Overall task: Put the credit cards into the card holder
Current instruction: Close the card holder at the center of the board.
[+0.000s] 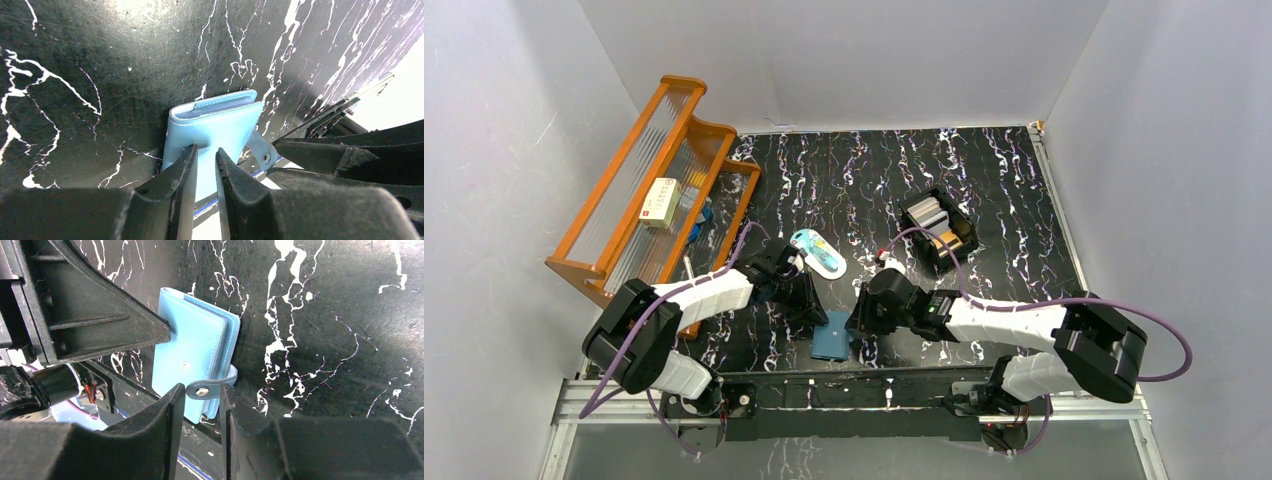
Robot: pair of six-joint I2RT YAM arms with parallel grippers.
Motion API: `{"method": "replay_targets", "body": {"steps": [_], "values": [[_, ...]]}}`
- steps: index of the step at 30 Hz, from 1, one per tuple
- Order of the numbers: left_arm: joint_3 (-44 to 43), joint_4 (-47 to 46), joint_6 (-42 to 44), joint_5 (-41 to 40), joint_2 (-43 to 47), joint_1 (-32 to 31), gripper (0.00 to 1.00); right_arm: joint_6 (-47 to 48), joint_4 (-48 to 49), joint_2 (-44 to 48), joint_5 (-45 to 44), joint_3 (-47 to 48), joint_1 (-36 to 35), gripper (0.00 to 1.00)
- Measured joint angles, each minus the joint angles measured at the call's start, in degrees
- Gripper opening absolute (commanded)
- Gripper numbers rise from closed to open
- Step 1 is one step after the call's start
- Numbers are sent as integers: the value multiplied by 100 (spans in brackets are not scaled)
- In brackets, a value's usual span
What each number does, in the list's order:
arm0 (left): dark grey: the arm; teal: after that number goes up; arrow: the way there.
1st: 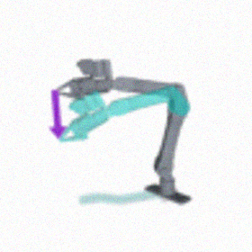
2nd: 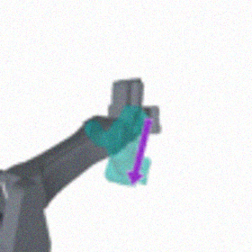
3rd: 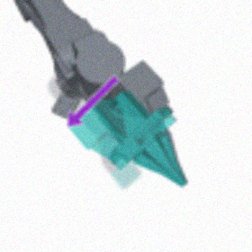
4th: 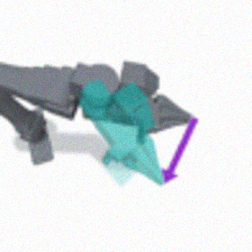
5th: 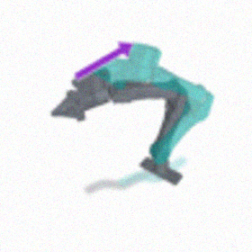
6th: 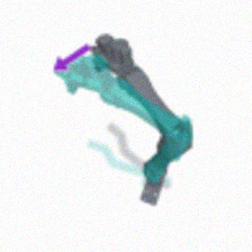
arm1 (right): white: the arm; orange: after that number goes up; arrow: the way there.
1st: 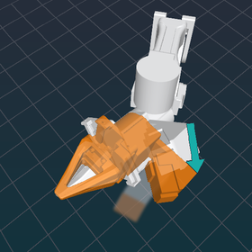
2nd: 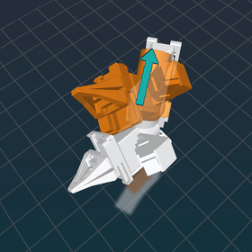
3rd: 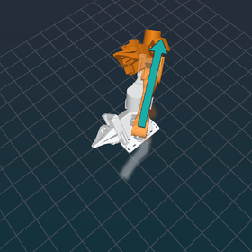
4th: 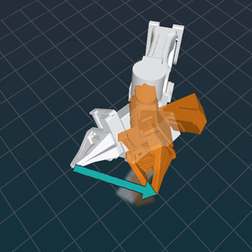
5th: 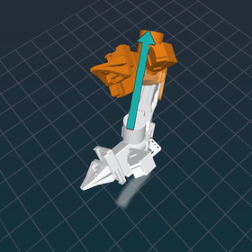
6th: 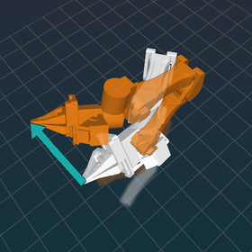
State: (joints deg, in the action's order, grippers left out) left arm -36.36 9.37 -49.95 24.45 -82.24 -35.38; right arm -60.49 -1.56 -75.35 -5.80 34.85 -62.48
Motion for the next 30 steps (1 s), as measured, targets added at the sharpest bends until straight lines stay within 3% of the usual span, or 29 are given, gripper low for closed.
{"method": "replay_targets", "body": {"steps": [24, 30], "values": [[216, -229, -271, -70, 157, 2, 21, -42, 605, -581, 459, -11, 22, 36], [225, -225, -343, -66, 188, 0, 26, -44, 632, -730, 520, 35, 26, 34]]}}
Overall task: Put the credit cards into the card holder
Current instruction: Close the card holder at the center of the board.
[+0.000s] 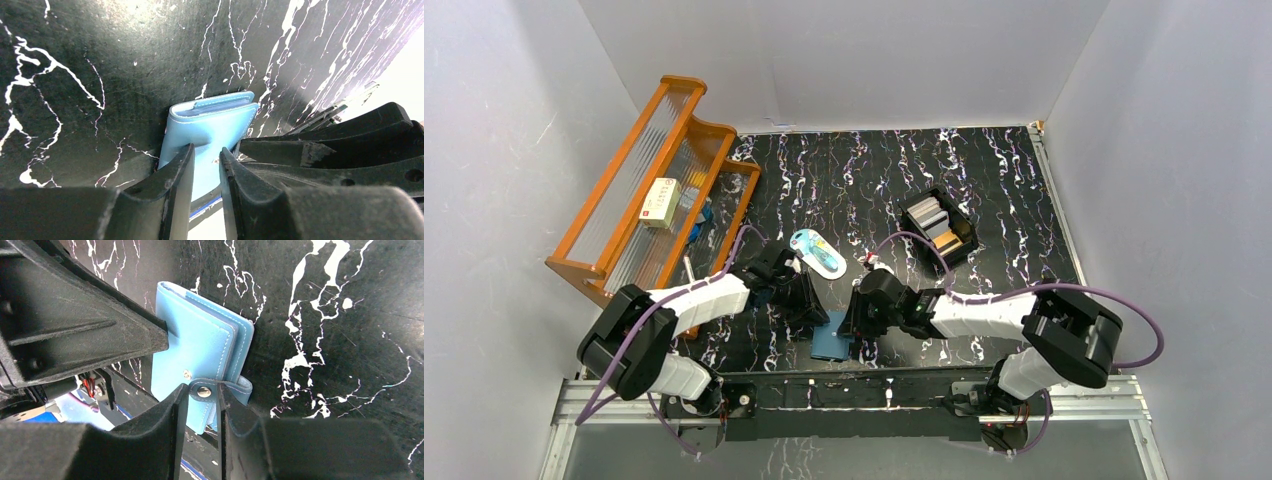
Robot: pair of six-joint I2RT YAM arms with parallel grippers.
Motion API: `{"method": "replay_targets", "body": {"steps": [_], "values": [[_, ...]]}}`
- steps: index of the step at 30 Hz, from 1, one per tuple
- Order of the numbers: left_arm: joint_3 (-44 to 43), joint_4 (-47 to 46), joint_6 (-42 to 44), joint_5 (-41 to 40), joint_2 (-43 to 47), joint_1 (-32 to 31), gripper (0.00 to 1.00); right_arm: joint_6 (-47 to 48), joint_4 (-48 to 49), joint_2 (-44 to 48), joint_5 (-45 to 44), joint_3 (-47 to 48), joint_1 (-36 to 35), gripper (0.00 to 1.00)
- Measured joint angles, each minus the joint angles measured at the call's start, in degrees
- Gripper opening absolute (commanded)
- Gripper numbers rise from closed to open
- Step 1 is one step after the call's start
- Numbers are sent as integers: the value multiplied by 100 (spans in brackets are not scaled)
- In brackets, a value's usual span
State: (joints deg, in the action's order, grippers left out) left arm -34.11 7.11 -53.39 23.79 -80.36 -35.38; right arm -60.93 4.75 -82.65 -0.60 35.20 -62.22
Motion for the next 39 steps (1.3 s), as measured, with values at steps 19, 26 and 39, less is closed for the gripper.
{"method": "replay_targets", "body": {"steps": [19, 26, 39], "values": [[-114, 1469, 284, -625, 822, -4, 35, 4, 28, -192, 83, 138, 7, 29], [455, 1001, 133, -299, 767, -24, 30, 68, -31, -269, 101, 240, 7, 27], [713, 264, -179, 72, 680, -168, 27, 195, -306, -341, 76, 407, 37, 25]]}}
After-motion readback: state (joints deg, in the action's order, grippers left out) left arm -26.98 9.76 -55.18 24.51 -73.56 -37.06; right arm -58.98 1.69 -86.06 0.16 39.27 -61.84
